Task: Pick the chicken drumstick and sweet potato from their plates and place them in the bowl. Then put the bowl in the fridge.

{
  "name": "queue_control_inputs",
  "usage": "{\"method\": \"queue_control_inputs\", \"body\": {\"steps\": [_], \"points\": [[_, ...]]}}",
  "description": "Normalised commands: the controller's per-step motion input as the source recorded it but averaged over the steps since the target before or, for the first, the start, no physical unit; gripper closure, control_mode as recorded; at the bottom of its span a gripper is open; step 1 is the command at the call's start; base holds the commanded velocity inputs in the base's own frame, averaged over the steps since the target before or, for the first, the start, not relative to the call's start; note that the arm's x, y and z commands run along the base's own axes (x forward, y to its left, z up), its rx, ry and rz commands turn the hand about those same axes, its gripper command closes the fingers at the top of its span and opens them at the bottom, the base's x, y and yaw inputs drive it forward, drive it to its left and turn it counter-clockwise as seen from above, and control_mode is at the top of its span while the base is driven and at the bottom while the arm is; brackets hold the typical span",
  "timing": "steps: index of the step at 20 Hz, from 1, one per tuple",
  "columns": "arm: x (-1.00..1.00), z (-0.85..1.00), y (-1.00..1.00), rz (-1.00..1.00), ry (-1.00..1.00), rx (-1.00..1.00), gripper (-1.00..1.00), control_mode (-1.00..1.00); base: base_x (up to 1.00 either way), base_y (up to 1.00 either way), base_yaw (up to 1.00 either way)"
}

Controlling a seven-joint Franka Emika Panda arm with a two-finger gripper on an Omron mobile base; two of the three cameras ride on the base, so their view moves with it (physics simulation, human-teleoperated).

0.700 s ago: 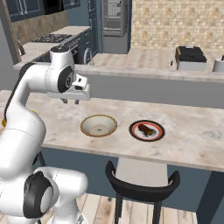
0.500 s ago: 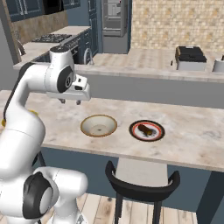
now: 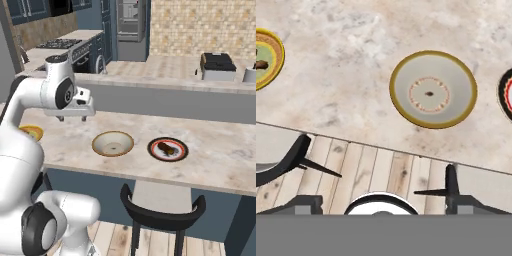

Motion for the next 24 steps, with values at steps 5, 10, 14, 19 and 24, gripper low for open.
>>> {"method": "queue_control_inputs", "body": {"steps": [5, 10, 14, 19, 24], "points": [[0.0, -0.14, 0.48, 0.1, 0.0, 0.0, -1.0, -1.0, 0.0, 0.0, 0.0], [0.0, -0.14, 0.59, 0.34, 0.02, -0.01, -1.0, -1.0, 0.0, 0.0, 0.0], [0.0, -0.13, 0.63, 0.44, 0.06, -0.04, -1.0, -1.0, 0.0, 0.0, 0.0], [0.0, -0.14, 0.58, 0.46, 0.12, -0.07, -1.0, -1.0, 0.0, 0.0, 0.0], [0.06, -0.15, 0.57, 0.39, 0.16, -0.05, -1.0, -1.0, 0.0, 0.0, 0.0]]}}
